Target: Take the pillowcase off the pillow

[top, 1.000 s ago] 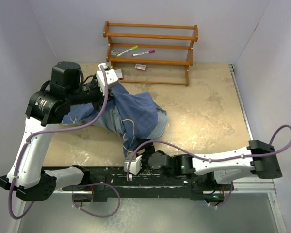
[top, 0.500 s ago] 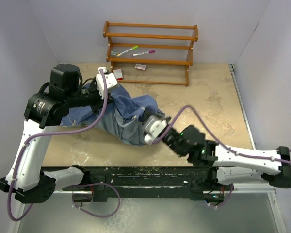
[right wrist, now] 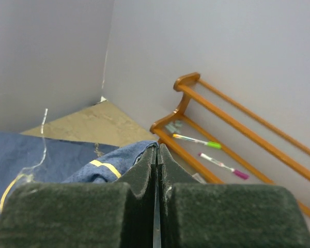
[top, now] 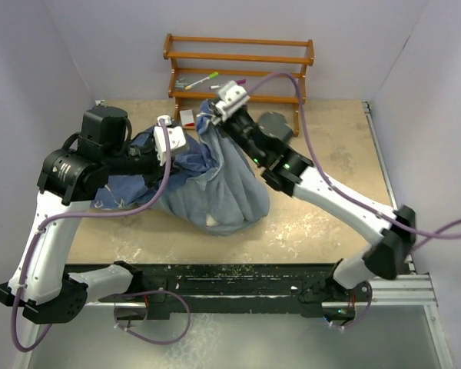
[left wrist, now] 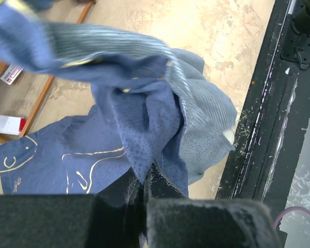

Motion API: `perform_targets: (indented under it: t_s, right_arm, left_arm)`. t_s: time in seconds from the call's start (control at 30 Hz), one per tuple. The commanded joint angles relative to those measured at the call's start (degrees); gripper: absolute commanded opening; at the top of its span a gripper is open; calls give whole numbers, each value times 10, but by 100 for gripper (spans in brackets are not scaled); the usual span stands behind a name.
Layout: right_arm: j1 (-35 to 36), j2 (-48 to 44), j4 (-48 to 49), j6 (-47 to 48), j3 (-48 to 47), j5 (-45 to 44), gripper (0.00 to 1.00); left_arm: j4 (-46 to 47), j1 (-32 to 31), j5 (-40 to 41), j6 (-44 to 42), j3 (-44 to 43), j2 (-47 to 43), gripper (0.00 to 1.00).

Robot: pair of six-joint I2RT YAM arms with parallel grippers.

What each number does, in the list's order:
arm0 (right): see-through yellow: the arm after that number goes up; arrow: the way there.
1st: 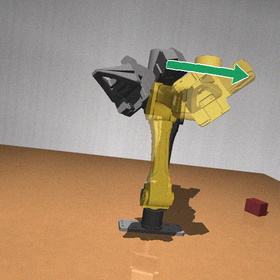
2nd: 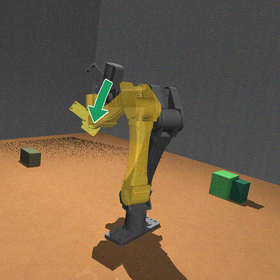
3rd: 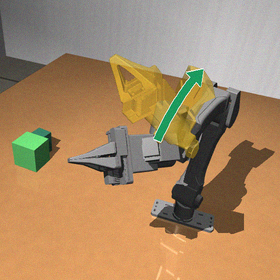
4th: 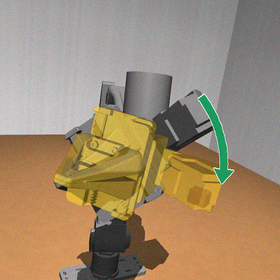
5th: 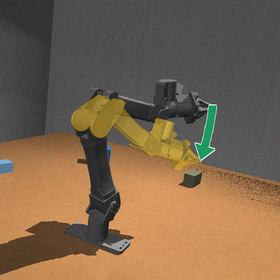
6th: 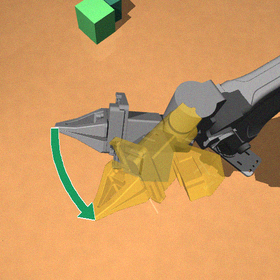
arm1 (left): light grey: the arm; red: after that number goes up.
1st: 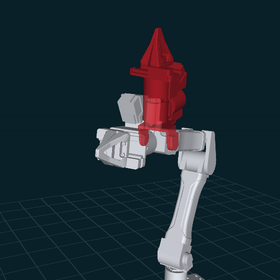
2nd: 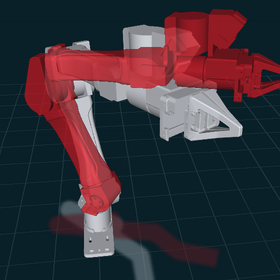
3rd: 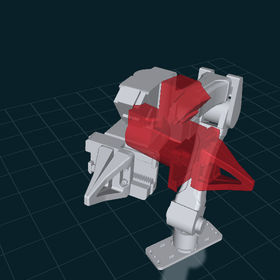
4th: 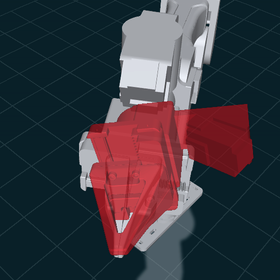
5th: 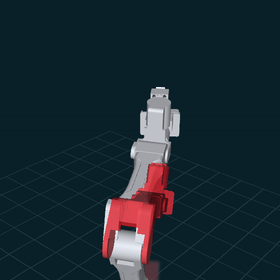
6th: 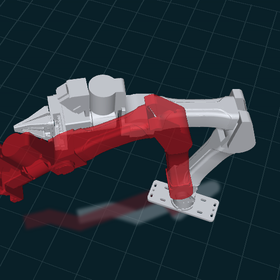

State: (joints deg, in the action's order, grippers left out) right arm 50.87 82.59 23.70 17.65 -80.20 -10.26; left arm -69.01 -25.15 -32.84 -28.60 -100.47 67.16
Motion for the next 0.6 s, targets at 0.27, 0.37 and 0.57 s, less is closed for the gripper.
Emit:
perform_targets:
  t_s: [0.27,0.37,0.57]
  right_arm:
    - [-111,298,-450,-226,-446,66,7]
    - [-117,238,-414,-229,-361,48,22]
    - [-116,7,-260,-213,-88,-71,57]
  left_arm:
    - [31,1,-57,1,-30,-21,0]
    - [38,1,-54,5,-29,-23,0]
    - [78,1,-17,27,-21,-17,0]
